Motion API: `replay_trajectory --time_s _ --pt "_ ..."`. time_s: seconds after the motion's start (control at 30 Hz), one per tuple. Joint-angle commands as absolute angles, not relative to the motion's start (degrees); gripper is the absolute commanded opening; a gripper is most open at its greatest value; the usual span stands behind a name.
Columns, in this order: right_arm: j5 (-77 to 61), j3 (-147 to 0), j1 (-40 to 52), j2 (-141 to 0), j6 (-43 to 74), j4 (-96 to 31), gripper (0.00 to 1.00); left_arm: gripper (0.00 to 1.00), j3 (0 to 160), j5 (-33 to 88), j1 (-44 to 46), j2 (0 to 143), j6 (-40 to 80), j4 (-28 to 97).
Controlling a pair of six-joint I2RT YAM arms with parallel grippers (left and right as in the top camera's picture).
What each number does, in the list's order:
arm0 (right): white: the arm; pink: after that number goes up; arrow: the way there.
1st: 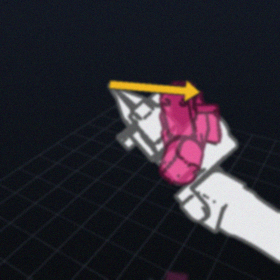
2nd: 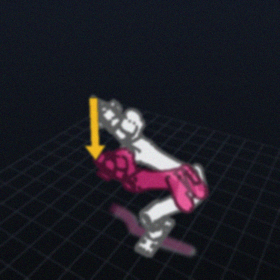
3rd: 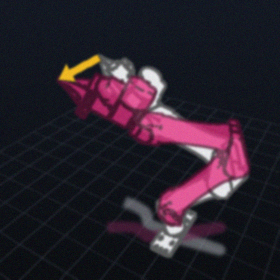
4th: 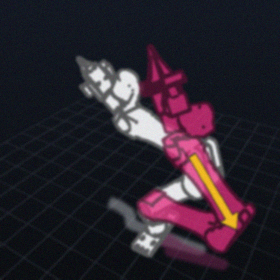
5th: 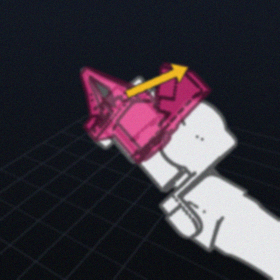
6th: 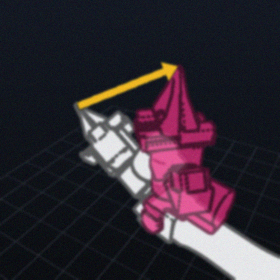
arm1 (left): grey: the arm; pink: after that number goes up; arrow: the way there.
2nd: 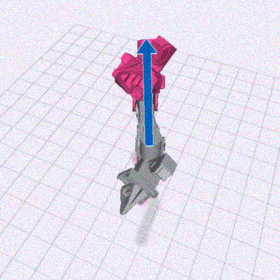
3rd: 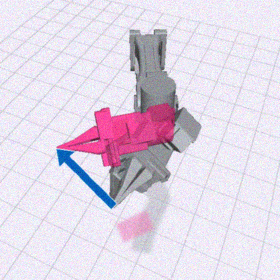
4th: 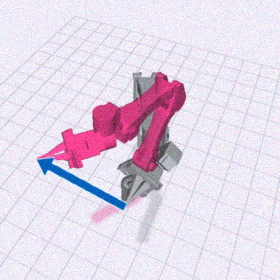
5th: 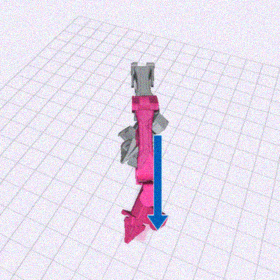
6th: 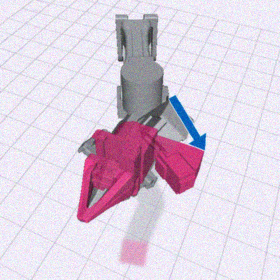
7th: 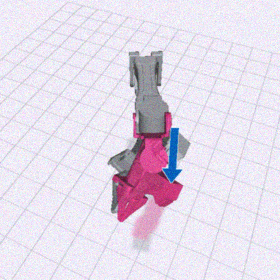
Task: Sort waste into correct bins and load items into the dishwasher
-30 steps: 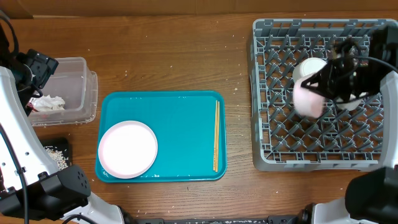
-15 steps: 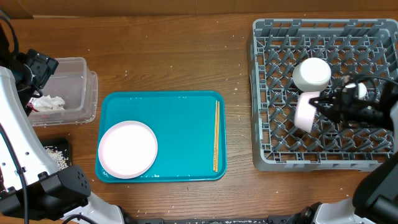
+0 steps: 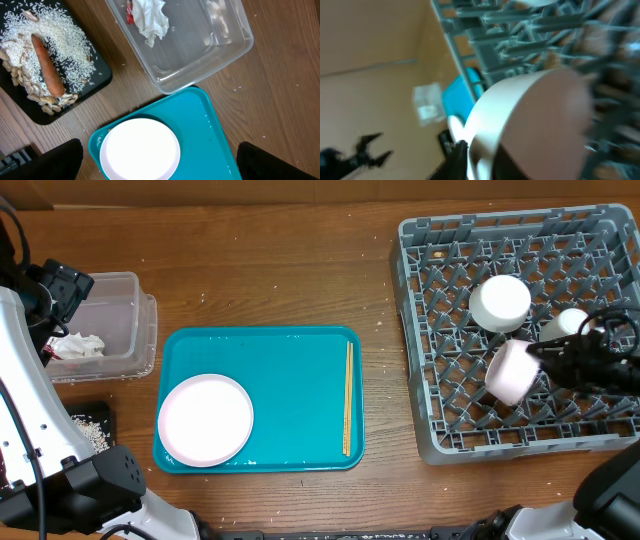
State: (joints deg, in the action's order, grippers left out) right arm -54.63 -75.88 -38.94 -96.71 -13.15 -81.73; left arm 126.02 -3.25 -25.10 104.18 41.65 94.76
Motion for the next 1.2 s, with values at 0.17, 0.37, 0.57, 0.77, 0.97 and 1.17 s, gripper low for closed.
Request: replay_trajectory --time_s 0.17,0.37,0.57,0.77,0.97,1.17 --pt "-26.8 -89.3 -39.2 -96.6 5.8 -83.7 0.51 1.0 126.1 -4.0 -24.8 104.4 42.0 94.9" --pt "-21.4 -96.0 -39.2 -94.9 10.1 -87.4 0.51 1.0 126.1 -4.0 -24.8 104.4 42.0 94.9" --pt "-21.9 -99.9 -35.6 -88.1 10.1 -90.0 0.5 1.0 126.1 -4.0 -24.8 104.4 42.0 94.9" --pt "-27.8 -99.8 -18.5 -80.3 10.1 -86.6 0.51 1.0 126.1 -4.0 -24.8 104.4 42.0 94.9" --pt "-22.9 -98.0 8.3 -82.5 18.6 -75.6 0.58 1.0 126.1 -4.0 -24.8 104.4 42.0 94.9" --pt "-6.9 -97.4 27.0 -93.7 27.5 -70.9 0.63 1.0 126.1 -4.0 -24.8 104.4 42.0 94.9"
